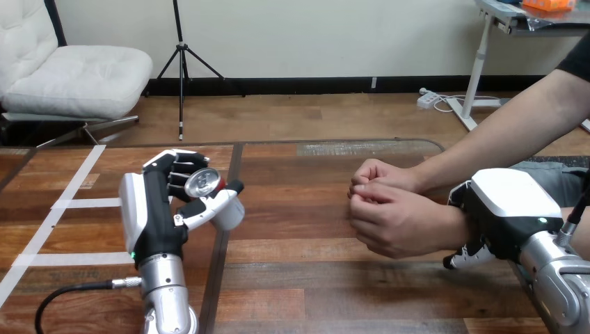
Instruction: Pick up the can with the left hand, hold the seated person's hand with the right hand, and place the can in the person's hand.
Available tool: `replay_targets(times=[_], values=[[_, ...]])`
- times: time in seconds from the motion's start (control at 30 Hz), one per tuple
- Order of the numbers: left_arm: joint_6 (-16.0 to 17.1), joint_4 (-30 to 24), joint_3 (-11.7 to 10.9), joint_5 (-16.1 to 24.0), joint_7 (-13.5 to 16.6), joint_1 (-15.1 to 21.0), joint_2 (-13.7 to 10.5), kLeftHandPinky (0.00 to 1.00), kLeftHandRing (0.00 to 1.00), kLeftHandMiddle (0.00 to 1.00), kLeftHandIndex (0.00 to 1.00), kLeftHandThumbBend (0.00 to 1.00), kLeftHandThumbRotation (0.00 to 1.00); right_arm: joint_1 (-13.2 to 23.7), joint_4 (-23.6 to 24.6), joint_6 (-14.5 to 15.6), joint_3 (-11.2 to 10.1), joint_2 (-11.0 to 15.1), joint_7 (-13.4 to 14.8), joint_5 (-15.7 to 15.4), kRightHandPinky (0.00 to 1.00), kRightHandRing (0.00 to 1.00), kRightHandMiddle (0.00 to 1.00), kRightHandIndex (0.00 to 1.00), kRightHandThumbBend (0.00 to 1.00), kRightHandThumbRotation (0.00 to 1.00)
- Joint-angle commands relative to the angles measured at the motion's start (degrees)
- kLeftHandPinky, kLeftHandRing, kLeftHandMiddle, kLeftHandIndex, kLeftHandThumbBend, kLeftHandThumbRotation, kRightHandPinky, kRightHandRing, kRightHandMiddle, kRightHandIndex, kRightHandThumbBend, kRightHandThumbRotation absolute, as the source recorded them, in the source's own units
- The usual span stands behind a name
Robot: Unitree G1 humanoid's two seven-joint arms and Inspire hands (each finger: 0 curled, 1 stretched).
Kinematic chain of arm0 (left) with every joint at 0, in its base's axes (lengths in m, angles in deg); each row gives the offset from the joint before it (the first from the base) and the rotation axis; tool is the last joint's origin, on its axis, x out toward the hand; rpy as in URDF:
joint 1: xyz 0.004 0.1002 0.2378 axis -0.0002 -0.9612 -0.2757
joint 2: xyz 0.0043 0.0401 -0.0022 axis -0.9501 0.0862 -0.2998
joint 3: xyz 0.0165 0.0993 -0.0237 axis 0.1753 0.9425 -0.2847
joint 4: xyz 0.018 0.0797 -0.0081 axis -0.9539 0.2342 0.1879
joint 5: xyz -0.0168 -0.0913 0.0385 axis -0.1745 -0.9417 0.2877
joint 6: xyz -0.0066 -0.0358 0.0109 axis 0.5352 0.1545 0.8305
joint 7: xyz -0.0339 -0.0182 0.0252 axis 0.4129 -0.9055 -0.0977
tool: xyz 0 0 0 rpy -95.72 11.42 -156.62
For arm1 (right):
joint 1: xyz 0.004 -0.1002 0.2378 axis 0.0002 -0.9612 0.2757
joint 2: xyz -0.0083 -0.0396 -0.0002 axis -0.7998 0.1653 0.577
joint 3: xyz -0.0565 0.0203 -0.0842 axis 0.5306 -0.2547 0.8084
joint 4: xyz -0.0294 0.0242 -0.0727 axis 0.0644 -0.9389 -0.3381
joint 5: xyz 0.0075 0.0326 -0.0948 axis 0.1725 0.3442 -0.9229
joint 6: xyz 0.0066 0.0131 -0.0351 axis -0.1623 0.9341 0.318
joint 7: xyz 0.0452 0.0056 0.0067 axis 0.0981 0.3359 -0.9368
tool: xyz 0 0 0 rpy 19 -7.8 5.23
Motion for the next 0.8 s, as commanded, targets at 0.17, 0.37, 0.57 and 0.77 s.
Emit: replay_targets(times=[0.17,0.37,0.57,0.77], values=[[3.4,-5.3,1.3,0.0,-3.5,1.3,1.5,0.38,0.43,0.49,0.5,0.69,0.0,-1.4,5.8,-0.9,-2.8,0.0,1.6,1.0,0.29,0.37,0.45,0.5,0.83,0.0],[3.9,-6.3,1.2,-1.7,-6.9,0.9,3.3,0.38,0.43,0.48,0.49,0.69,0.0,-2.5,8.7,-0.3,-3.6,-0.1,1.1,0.6,0.23,0.31,0.4,0.49,0.84,0.0],[3.2,-7.5,2.2,-0.5,-7.4,0.9,4.7,0.37,0.42,0.48,0.49,0.69,0.0,-3.3,11.0,0.4,-4.1,-0.4,0.6,0.1,0.21,0.29,0.37,0.5,0.84,0.0],[3.0,-8.7,3.1,-0.5,-9.2,0.8,6.3,0.37,0.42,0.47,0.49,0.69,0.0,-4.0,13.2,1.4,-4.3,-0.8,0.2,-0.2,0.21,0.28,0.37,0.49,0.84,0.0]])
